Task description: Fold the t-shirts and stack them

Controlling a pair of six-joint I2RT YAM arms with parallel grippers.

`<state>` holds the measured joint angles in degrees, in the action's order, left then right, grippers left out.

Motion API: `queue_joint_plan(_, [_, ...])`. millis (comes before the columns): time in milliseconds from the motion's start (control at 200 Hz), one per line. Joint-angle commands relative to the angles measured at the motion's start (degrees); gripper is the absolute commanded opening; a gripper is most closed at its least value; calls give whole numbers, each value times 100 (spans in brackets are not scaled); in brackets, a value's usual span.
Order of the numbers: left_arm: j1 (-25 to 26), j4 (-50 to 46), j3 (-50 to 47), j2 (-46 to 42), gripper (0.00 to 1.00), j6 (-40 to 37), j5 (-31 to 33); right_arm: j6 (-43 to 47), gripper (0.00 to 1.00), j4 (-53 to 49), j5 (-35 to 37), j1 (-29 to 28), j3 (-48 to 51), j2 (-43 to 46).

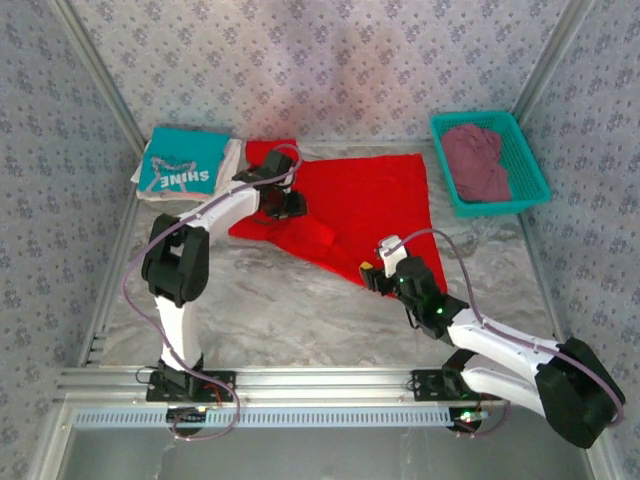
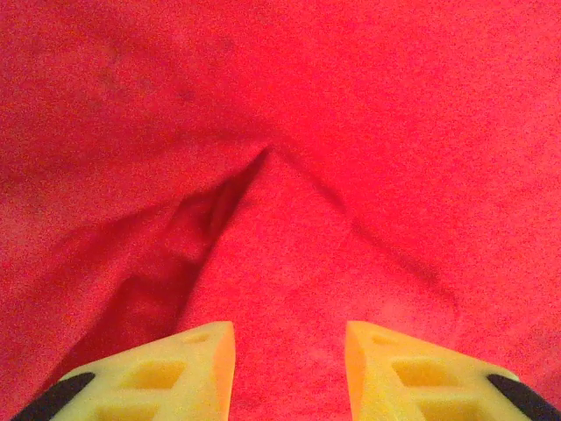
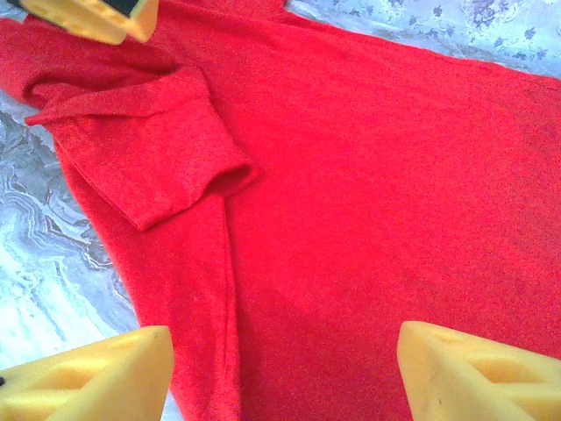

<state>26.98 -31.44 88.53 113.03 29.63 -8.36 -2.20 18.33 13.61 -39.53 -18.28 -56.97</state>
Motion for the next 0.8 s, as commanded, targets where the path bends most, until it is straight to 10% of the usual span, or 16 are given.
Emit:
queue_joint_plan(0, [-35, -168, -512, -505, 40, -67, 113, 94, 71, -58, 202, -28, -165, 72])
queue_joint_plan(430, [92, 15, -1311, -598, 43, -308, 529, 26, 73, 20, 131, -20, -231, -140])
queue_joint_plan(795, [69, -64, -1404, -686, 5, -276, 950, -8, 75, -22, 179, 36, -211, -69])
